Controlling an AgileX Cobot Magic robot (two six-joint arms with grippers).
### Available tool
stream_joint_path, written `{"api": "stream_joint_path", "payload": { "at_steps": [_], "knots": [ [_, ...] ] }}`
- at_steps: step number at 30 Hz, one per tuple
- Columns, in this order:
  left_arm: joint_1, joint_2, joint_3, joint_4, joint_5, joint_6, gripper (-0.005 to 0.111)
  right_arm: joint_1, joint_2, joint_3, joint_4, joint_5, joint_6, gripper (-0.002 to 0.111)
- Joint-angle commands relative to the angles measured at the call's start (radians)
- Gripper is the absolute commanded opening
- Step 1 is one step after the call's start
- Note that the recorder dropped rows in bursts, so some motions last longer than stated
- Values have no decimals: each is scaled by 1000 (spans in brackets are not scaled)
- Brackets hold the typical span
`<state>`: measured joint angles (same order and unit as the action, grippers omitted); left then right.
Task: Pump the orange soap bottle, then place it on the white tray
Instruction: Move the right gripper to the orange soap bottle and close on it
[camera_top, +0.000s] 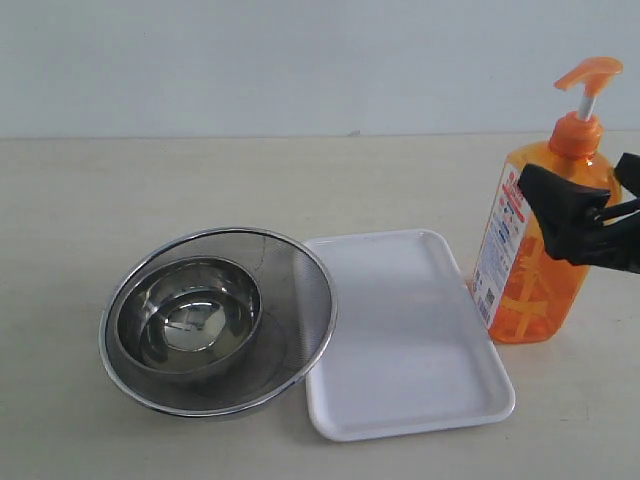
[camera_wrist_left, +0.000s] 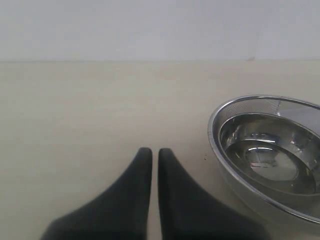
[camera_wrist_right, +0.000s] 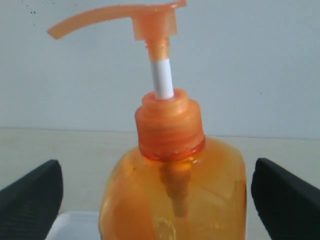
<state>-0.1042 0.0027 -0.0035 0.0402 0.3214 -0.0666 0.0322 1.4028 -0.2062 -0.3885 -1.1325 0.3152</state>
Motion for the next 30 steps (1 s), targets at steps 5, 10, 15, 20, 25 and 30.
{"api": "stream_joint_path", "payload": {
  "at_steps": [5, 10, 15, 20, 25, 30],
  "knots": [
    [2, -3, 3, -7, -2, -7, 5, 0, 91, -5, -8, -60, -32, 93],
    [2, -3, 3, -7, -2, -7, 5, 0, 146, -5, 5, -86, -36, 93],
    [2, -3, 3, -7, -2, -7, 5, 8, 184, -10, 26, -89, -47, 93],
    [2, -3, 3, -7, -2, -7, 5, 130, 224, -59, 149, -15, -141, 93],
    [2, -3, 3, -7, -2, -7, 5, 187, 226, -68, 303, -19, -193, 93],
    [2, -3, 3, -7, -2, -7, 5, 187, 226, -68, 307, -5, -208, 93]
  ]
}}
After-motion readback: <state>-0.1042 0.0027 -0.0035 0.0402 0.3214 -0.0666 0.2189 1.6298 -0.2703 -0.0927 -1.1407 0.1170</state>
